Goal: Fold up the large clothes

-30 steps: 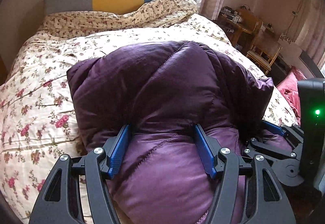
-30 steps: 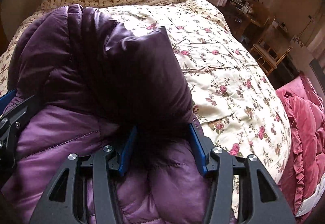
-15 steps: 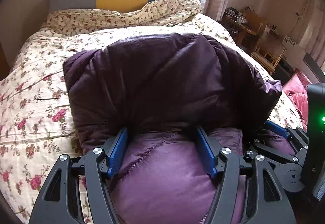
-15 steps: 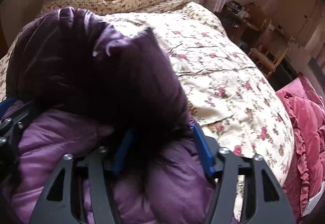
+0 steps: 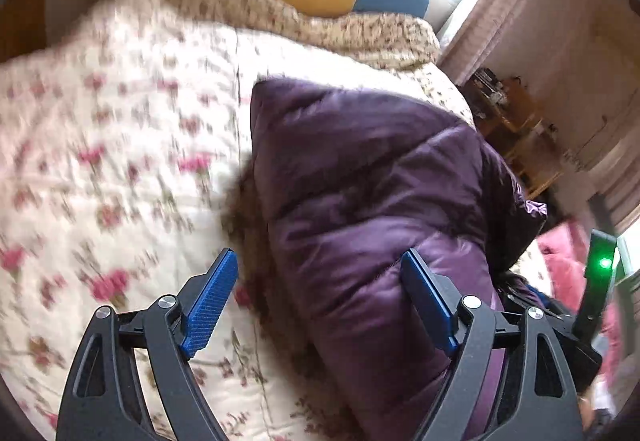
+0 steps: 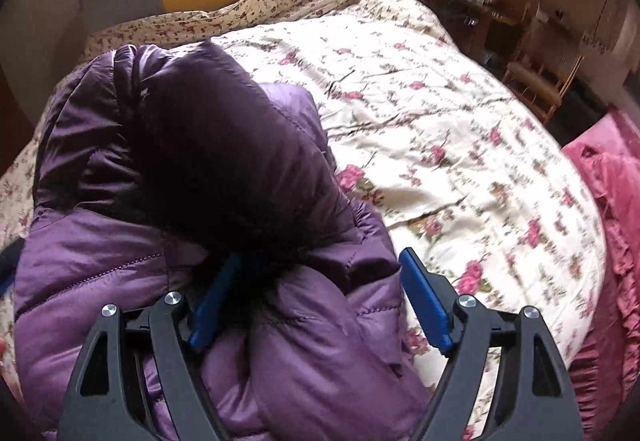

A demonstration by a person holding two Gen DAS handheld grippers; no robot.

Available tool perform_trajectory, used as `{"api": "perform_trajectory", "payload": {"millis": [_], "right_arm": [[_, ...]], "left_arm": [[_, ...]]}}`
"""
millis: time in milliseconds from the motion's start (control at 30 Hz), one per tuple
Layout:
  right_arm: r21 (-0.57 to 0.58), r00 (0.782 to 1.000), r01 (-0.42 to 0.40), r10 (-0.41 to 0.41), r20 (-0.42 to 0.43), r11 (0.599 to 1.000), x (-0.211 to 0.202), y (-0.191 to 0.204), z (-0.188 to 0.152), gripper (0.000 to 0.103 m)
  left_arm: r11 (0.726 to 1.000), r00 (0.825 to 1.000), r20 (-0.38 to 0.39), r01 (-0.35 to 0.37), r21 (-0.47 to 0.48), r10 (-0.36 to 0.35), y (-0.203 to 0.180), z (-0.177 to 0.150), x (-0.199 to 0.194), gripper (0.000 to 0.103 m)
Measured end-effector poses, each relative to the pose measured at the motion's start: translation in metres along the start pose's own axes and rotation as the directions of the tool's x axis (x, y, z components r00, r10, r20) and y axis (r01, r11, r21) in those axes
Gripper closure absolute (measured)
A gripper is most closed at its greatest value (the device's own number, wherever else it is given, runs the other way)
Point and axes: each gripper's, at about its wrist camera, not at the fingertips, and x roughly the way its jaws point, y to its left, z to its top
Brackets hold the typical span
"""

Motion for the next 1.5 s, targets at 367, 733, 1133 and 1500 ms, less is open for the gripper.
{"api": "perform_trajectory", "payload": {"millis": [367, 733, 1133, 1500], "right_arm": [[-0.006, 0.994, -0.111, 0.111, 0.004, 0.994, 0.001, -0.001, -0.004, 0.057], [-0.070, 0.984, -0.172, 0.175, 0.045, 0.983, -0.023, 0.029, -0.011, 0.082], [-0.247, 0.937, -0.342, 0.350, -0.014, 0.907, -0.045, 0.170, -0.035, 0.082], [-0.390, 0.913, -0.388, 0.407, -0.036, 0.835, -0.066, 0.276, -0.084, 0.082]], "left_arm": [[0.979, 0.979, -0.046, 0.195, -0.065, -0.199, -0.006, -0.005, 0.025, 0.054], [0.980, 0.981, 0.020, 0.189, 0.057, -0.191, -0.012, 0.006, -0.021, 0.073], [0.999, 0.985, 0.169, 0.044, -0.009, -0.042, 0.086, 0.002, -0.129, 0.073], [0.976, 0.975, 0.180, -0.095, -0.195, 0.131, 0.200, -0.025, -0.190, 0.073]]}}
